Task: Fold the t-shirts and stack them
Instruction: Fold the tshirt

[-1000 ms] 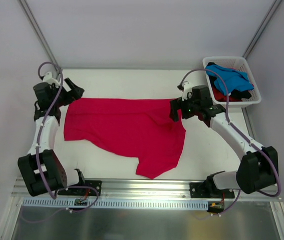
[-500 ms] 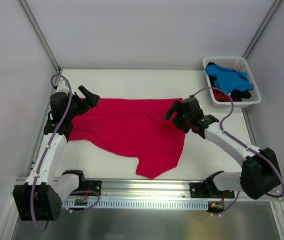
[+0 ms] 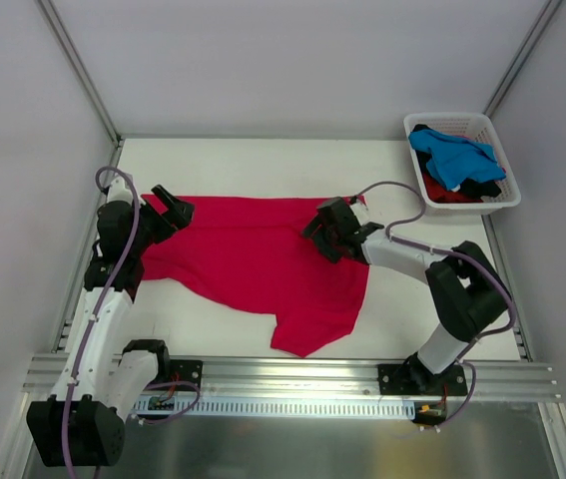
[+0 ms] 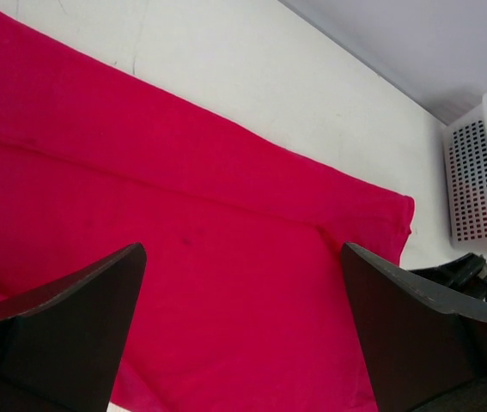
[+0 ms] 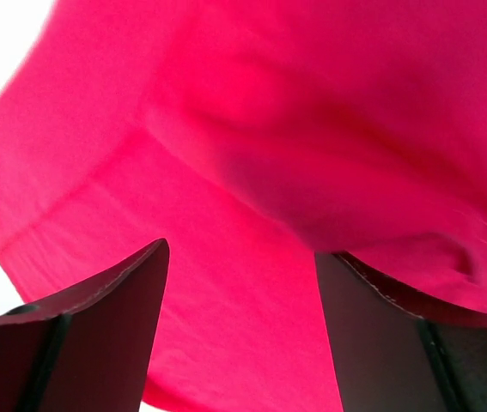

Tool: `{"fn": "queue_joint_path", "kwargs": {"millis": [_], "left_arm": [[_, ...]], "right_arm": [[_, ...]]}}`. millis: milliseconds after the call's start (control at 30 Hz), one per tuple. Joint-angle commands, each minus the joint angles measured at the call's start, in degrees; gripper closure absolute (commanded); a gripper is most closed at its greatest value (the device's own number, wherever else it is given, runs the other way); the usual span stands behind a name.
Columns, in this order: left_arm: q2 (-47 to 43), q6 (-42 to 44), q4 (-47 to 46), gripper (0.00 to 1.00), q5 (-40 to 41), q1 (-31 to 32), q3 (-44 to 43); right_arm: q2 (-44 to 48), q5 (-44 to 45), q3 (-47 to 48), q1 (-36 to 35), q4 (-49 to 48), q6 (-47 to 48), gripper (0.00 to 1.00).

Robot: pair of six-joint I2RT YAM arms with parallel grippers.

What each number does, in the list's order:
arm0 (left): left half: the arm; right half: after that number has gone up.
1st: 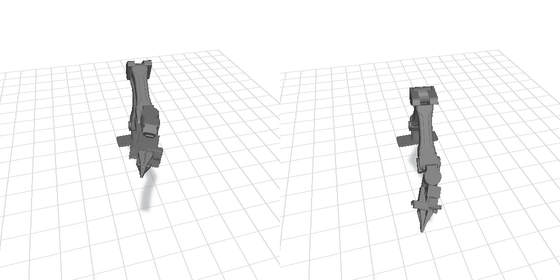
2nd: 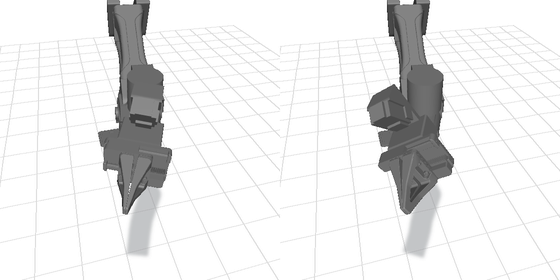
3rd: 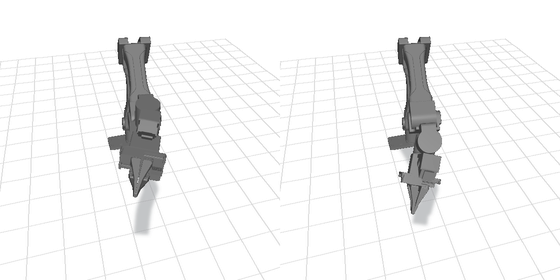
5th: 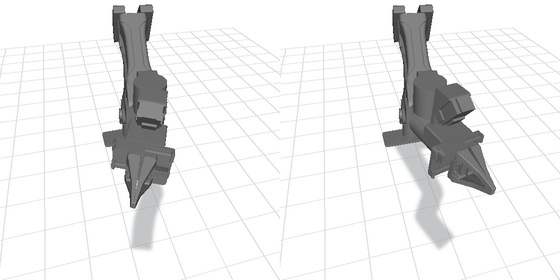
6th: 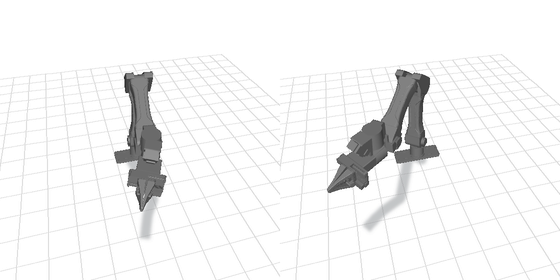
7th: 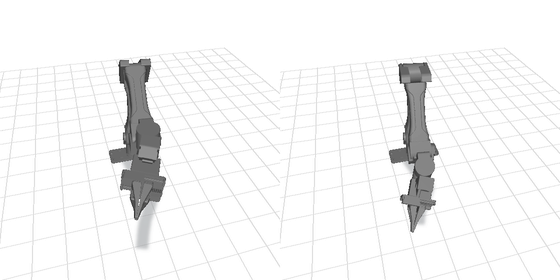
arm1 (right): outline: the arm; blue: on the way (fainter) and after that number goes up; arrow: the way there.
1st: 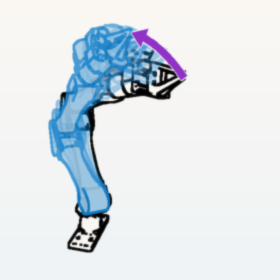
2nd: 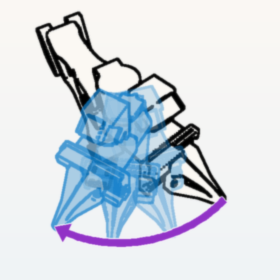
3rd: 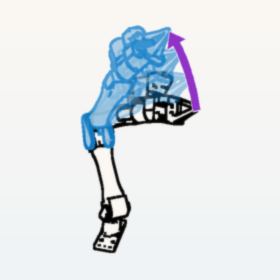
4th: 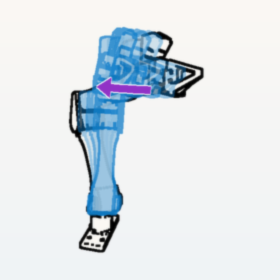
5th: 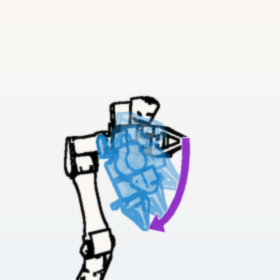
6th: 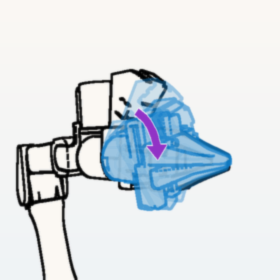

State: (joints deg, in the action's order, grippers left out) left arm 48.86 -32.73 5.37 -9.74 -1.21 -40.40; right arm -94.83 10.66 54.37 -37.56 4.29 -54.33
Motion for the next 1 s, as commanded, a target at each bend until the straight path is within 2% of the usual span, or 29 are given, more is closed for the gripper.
{"fn": "queue_joint_path", "kwargs": {"millis": [0,167,500,600,767,967], "left_arm": [[-2.10,1.00,0.26,0.01,1.47,-0.46,0.15],[-2.89,2.06,0.79,0.01,1.56,-0.46,0.15],[-4.30,2.32,1.93,0.01,1.83,-0.46,0.94],[-4.91,2.06,2.10,0.01,2.18,-0.46,1.55],[-5.97,1.97,2.19,0.01,2.79,-0.46,2.26],[-7.29,1.36,2.54,0.01,3.06,-0.46,2.87]], "right_arm": [[-1.14,7.45,5.57,-0.67,1.14,-0.26,0.29],[-2.82,8.68,6.45,-0.93,2.30,0.89,0.37],[-1.33,9.12,8.39,-1.73,13.00,2.73,0.39],[-1.15,10.70,8.12,-1.73,13.63,4.22,0.41],[-3.87,10.00,9.88,-1.73,12.85,6.69,0.51],[-7.47,10.35,13.48,-1.73,11.00,10.55,0.57]]}}
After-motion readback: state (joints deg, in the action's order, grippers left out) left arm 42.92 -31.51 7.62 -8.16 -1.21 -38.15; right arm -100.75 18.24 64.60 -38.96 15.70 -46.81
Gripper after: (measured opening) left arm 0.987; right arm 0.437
